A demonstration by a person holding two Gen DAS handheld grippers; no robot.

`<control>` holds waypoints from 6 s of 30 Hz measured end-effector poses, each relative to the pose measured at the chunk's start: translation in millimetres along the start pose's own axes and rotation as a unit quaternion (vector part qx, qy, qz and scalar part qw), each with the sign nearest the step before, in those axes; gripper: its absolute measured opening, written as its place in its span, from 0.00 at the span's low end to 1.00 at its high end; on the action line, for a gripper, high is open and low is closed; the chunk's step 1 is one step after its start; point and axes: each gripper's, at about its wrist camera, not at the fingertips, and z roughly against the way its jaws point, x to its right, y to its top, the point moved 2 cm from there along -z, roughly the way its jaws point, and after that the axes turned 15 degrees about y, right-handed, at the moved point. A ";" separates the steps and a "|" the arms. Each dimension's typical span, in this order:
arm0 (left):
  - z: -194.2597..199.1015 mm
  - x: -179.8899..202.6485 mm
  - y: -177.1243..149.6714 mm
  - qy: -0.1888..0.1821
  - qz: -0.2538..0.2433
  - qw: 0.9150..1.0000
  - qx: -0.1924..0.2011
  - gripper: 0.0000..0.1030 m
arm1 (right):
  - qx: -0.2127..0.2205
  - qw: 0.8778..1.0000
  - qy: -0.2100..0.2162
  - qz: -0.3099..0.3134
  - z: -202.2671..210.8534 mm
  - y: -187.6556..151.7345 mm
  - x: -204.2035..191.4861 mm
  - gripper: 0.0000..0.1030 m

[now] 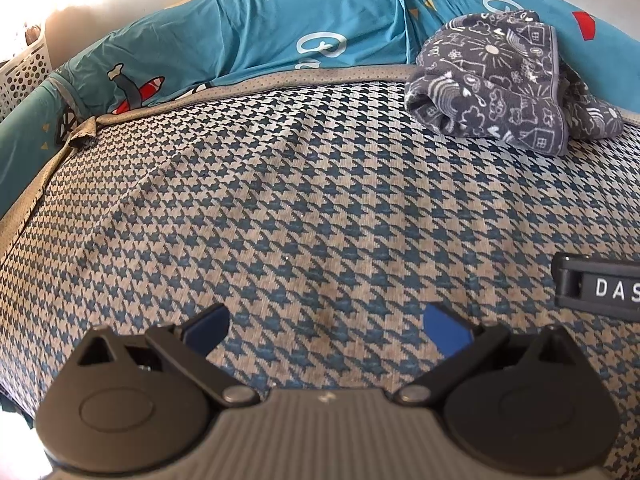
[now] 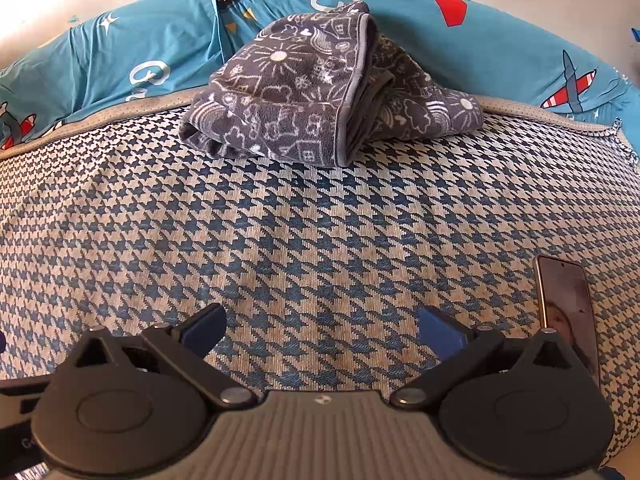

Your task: Fold clothes

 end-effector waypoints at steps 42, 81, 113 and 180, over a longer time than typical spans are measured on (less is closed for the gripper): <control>-1.8 0.0 -0.7 -0.004 0.001 1.000 -0.007 1.00 | 0.001 1.000 -0.005 -0.012 2.7 -0.2 4.8 1.00; -2.1 1.0 -0.4 0.001 0.002 1.000 -0.008 1.00 | -0.005 1.000 -0.006 -0.005 -0.1 -0.5 3.7 1.00; -6.0 -0.9 -3.1 0.001 0.005 1.000 -0.016 1.00 | -0.013 1.000 -0.010 -0.008 -2.5 -1.3 5.1 1.00; -14.7 -0.3 18.2 0.006 0.025 1.000 -0.004 1.00 | -0.001 1.000 -0.012 -0.027 -4.1 10.1 29.4 1.00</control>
